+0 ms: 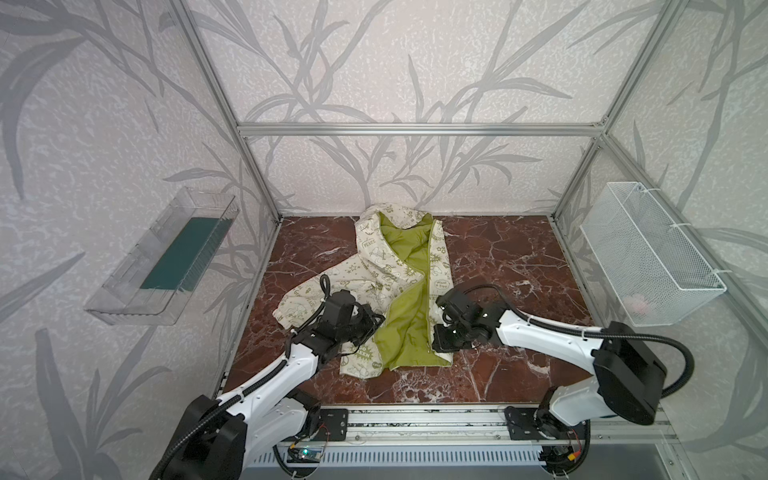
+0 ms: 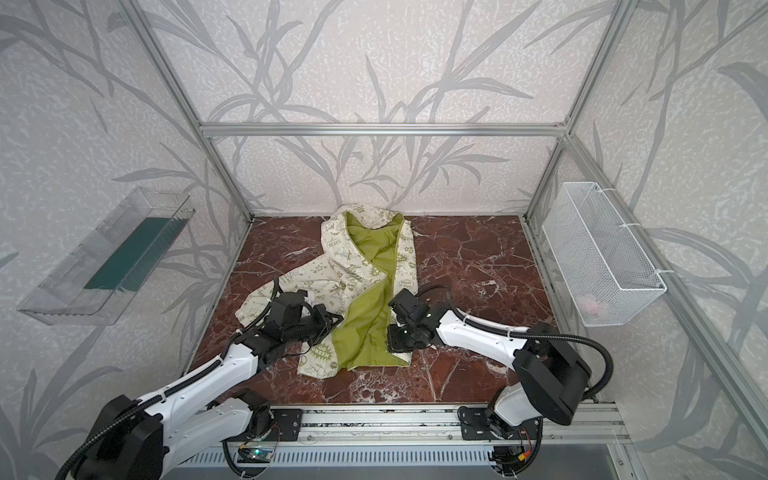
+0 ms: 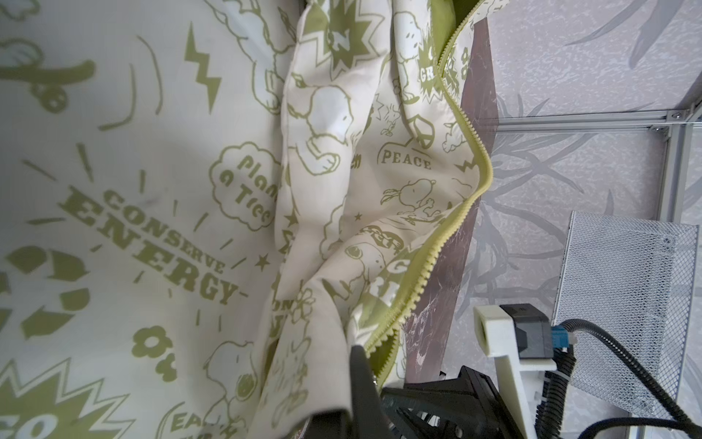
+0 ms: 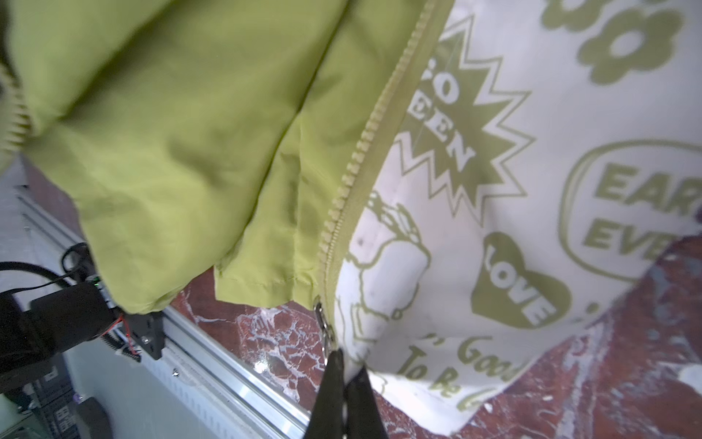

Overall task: Zip up the jacket
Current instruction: 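Lift the jacket hem with the right gripper while the left lifts the cream edge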

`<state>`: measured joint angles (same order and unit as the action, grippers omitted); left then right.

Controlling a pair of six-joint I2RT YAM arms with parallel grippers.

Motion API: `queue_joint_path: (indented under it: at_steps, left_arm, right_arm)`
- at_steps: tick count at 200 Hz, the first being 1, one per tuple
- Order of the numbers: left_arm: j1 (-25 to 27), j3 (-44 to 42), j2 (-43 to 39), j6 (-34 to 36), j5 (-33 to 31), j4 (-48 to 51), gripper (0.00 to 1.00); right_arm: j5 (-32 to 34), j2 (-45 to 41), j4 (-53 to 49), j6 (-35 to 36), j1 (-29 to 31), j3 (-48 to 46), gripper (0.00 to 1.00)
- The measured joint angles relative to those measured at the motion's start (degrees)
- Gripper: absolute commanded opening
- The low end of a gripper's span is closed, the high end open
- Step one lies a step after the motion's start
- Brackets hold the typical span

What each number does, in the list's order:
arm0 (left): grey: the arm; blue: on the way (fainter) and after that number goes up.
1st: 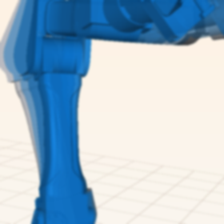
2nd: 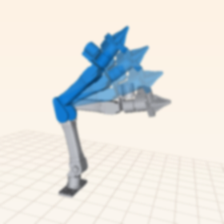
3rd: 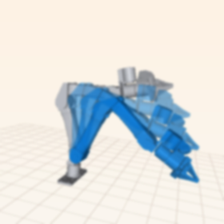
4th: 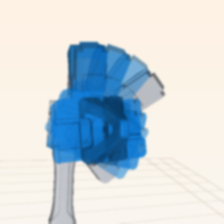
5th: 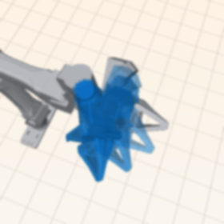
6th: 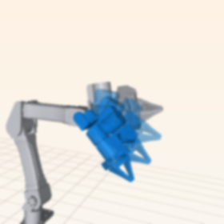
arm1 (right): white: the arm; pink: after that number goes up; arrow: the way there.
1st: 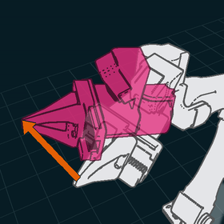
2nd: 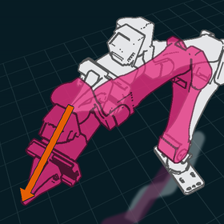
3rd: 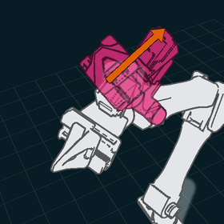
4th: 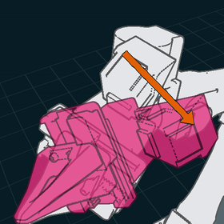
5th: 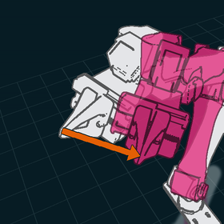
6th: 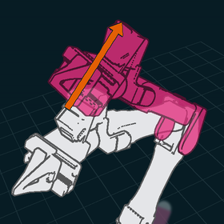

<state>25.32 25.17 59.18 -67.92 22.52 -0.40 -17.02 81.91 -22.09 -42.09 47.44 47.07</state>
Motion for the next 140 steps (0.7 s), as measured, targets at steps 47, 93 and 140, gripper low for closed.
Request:
queue_joint_path:
  at_steps: [47,93,140]
  left_arm:
    - [0.0,4.6,0.4,0.7,-0.5,-5.8,0.00]
    - [0.5,5.9,-0.1,2.0,-4.3,-22.9,0.00]
    - [2.4,7.7,2.6,6.0,-6.4,-39.0,0.00]
  right_arm:
    - [-1.1,-14.2,15.3,6.7,-4.0,-10.0,0.00]
    - [4.9,-25.7,38.4,16.6,-4.4,-20.4,0.00]
    - [7.1,-27.2,50.8,31.1,-4.9,-20.7,0.00]
